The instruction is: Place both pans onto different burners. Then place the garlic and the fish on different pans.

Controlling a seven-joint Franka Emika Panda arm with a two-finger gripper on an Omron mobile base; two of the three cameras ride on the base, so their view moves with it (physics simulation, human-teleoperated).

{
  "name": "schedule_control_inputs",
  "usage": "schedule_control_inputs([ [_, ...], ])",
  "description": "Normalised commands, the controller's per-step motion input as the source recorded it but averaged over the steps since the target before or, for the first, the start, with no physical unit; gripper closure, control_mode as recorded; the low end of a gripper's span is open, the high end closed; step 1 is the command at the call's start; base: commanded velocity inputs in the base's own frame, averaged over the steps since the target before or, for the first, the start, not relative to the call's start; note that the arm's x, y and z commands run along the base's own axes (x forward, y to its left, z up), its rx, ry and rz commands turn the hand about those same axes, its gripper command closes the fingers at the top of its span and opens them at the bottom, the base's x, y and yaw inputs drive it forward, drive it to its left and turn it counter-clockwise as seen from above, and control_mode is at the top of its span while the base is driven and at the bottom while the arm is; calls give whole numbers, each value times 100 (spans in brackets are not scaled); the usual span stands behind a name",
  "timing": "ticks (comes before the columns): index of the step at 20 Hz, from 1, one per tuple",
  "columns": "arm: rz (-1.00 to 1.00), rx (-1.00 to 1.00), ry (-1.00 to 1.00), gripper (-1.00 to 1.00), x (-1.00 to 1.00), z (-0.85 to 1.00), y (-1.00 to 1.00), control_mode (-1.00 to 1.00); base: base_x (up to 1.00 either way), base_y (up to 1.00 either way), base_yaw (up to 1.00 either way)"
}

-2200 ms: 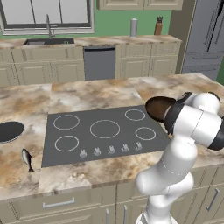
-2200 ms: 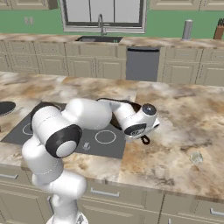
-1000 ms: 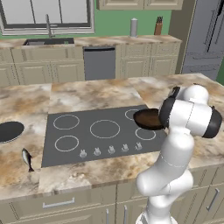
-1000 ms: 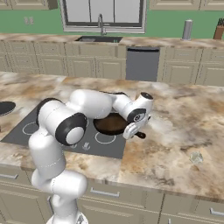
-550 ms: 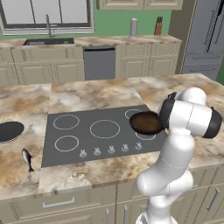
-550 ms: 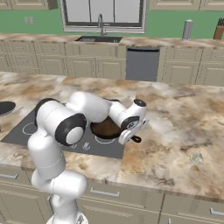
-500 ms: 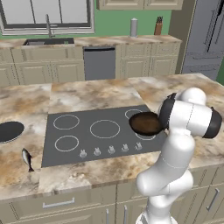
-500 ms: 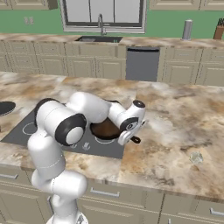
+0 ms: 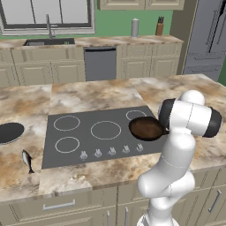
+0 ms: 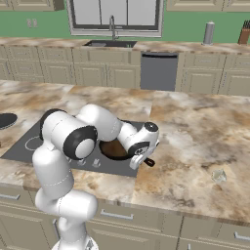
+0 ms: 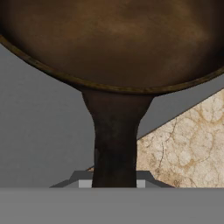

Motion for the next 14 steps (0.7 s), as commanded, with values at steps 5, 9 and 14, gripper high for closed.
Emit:
schedule_control_inputs([
  [5,0,0,-1,100,12,-16,0,-100,0,0,0],
  [9,0,0,0,100,4,-1,2,-100,0,0,0],
  [14,0,0,0,-100,0,0,0,-100,0,0,0],
])
